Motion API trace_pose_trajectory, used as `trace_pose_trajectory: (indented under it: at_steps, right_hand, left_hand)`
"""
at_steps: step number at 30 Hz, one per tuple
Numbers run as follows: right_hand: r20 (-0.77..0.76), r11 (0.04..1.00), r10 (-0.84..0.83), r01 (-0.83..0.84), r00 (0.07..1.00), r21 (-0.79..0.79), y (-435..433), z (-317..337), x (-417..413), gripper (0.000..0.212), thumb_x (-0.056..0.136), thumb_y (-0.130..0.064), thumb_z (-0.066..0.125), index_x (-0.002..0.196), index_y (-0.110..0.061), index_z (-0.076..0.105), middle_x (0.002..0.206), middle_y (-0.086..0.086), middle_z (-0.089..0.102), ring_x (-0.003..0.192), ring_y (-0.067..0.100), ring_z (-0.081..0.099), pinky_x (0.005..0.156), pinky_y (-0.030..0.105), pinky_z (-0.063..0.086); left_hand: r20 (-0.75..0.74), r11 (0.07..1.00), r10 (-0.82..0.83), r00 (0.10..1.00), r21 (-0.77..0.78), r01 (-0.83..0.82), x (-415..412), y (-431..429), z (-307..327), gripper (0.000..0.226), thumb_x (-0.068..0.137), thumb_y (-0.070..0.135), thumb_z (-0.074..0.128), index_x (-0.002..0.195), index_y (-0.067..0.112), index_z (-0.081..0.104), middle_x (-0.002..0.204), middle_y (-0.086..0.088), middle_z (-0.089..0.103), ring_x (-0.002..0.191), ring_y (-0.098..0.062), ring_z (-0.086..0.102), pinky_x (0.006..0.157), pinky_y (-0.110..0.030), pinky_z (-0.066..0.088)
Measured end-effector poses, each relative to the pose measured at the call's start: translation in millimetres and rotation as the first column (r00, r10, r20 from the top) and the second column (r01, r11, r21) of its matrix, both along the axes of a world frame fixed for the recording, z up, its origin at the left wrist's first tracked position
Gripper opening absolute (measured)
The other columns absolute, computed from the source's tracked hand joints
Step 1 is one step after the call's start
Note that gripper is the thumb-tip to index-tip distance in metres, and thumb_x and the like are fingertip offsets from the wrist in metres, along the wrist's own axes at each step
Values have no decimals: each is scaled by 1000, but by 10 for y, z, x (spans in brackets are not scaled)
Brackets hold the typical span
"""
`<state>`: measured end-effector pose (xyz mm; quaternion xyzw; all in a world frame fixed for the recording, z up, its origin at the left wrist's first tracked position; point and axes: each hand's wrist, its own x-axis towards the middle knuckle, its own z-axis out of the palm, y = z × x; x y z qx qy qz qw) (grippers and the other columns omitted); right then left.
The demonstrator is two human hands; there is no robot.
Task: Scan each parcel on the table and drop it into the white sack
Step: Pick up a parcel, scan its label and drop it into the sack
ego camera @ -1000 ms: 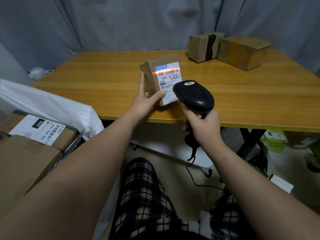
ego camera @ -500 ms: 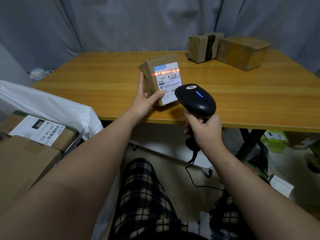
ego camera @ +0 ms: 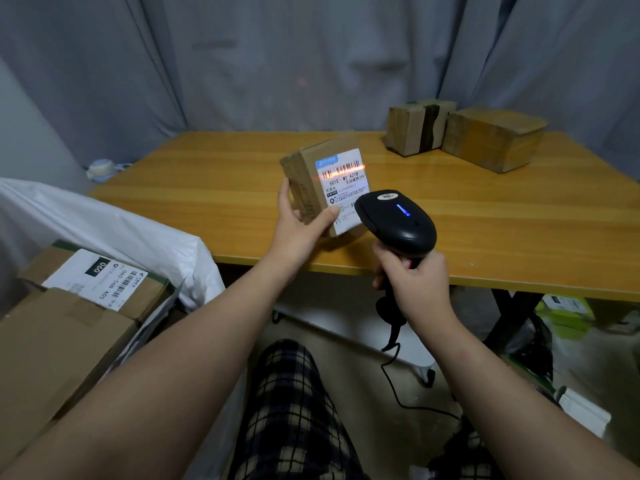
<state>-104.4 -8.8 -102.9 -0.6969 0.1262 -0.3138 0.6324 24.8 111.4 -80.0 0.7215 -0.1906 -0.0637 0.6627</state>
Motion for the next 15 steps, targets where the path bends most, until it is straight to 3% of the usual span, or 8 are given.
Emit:
trace_pose_trajectory:
  at_steps: [5, 9, 12, 14, 15]
  right_hand:
    - [80, 997, 74, -73, 994, -17, 296, 257, 153, 27, 89, -9, 67, 74, 11, 56, 57, 22, 53, 46, 18, 59, 52, 28, 48]
    - [90, 965, 262, -258, 961, -47, 743, 460, 264, 25, 88, -11, 68, 77, 10, 59, 64, 30, 58, 49, 21, 59, 54, 33, 49]
    - [47, 911, 408, -403, 912, -86, 1126, 582, 392, 27, 85, -17, 70, 75, 7, 61, 59, 18, 58, 46, 18, 60, 51, 28, 49]
    - [-6, 865, 489, -486, 872, -127, 1402, 679, 451, 18, 87, -15, 69, 78, 1, 64, 59, 12, 61, 48, 13, 61, 51, 24, 49]
    - [-36, 846, 513, -512, 858, -150, 1536, 722, 488, 20, 86, -15, 68, 80, 3, 64, 61, 16, 61, 48, 11, 61, 50, 24, 50]
  left_hand:
    - [71, 993, 119, 990, -4, -119, -125, 377, 335, 89, 87, 16, 70, 152, 21, 10, 95, 10, 60, 70, 17, 59, 58, -2, 44]
    - [105, 966, 259, 960, -27, -258, -295, 970, 477, 88, 83, 22, 74, 150, 23, 17, 121, -5, 61, 84, 10, 64, 67, -6, 47]
    - [145, 920, 390, 909, -14, -393, -489, 1605, 483, 91, 76, 26, 79, 145, 30, 21, 126, -1, 55, 101, 2, 62, 83, -18, 53]
    - [289, 831, 495, 819, 119, -544, -599, 2049, 489, 97, 68, 36, 84, 143, 31, 22, 133, 4, 44, 117, -5, 52, 104, -27, 42]
    - [363, 757, 530, 766, 204, -621, -635, 2272, 520, 102, 66, 37, 85, 145, 28, 21, 134, 4, 35, 122, -8, 44, 107, -24, 33]
